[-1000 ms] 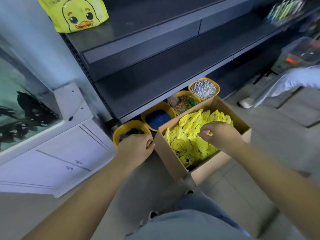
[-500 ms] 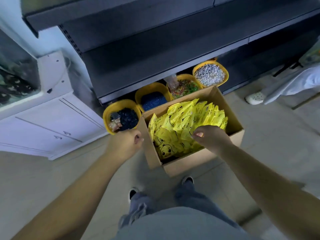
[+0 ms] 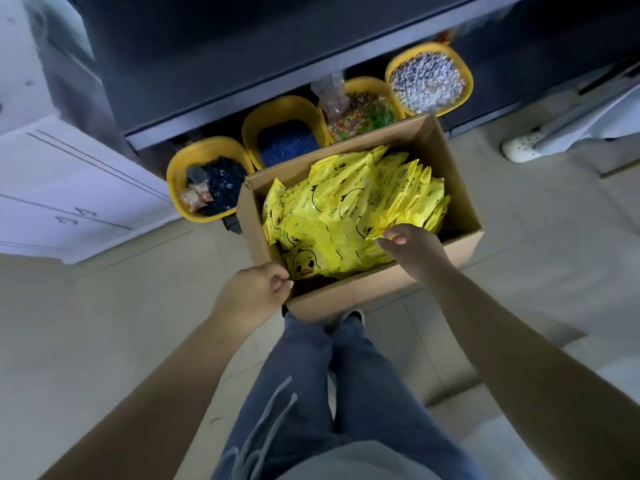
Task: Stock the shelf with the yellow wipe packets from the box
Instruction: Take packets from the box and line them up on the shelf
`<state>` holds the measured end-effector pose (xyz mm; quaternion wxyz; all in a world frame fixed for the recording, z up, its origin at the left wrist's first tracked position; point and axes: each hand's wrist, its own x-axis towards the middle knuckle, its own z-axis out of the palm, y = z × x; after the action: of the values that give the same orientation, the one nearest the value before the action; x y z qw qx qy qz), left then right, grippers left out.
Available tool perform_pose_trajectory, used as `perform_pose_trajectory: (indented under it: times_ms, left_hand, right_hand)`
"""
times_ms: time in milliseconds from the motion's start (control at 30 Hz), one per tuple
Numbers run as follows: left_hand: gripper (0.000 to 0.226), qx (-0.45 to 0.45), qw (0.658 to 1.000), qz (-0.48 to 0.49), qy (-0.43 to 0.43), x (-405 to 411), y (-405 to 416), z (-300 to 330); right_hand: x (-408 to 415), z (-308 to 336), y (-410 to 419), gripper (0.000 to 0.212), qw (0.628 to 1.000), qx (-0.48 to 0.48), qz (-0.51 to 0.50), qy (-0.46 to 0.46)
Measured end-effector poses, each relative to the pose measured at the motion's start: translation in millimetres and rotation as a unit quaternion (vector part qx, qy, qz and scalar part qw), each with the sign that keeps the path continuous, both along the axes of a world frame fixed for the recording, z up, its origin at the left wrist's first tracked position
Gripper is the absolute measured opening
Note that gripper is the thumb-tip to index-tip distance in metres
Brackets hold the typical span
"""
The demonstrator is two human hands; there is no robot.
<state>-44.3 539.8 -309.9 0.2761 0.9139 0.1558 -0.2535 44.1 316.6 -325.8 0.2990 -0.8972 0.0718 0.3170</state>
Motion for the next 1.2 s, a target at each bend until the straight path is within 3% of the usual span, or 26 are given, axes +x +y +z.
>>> perform_pose_trajectory:
  times_ms: [167, 400, 533, 633, 767, 833, 1000, 1133, 1200]
  left_hand:
    - [0.024, -0.022, 0.999, -0.021, 0.017, 31, -16, -46]
    - [0.034, -0.067, 0.988, -0.139, -0.011, 88, -71, -105]
    - [0.053, -0.107, 0.983, -0.125, -0.079, 129, -116, -146]
    - [0.068, -0.135, 0.983, -0.100, -0.074, 156, -143, -172]
    - [0.052, -0.135, 0.983, -0.091, -0.084, 169, -147, -196]
    - [0.041, -0.157, 0.980, -0.062, -0.102, 166, -137, -200]
    - [0.035, -0.263, 0.955, 0.128, -0.057, 164, -97, -171]
    - [0.009, -0.380, 0.895, 0.233, 0.004, 161, -67, -129]
    - [0.026, -0.418, 0.875, 0.243, 0.027, 158, -50, -110]
  right_hand:
    - [24, -44, -21, 0.042, 0.995, 0.010, -0.097, 0.029]
    - [52, -108, -50, 0.047, 0.974, 0.032, -0.218, 0.053]
    - [54, -126, -61, 0.040, 0.959, 0.064, -0.278, -0.002]
    - [51, -131, -65, 0.030, 0.935, 0.114, -0.334, -0.030]
    - [50, -128, -65, 0.014, 0.910, 0.168, -0.379, -0.028]
    - [50, -128, -66, 0.008, 0.905, 0.180, -0.385, -0.025]
    - [55, -117, -60, 0.017, 0.911, 0.196, -0.361, -0.032]
    - [64, -102, -46, 0.028, 0.933, 0.203, -0.292, -0.054]
    - [69, -90, -39, 0.035, 0.956, 0.193, -0.207, -0.082]
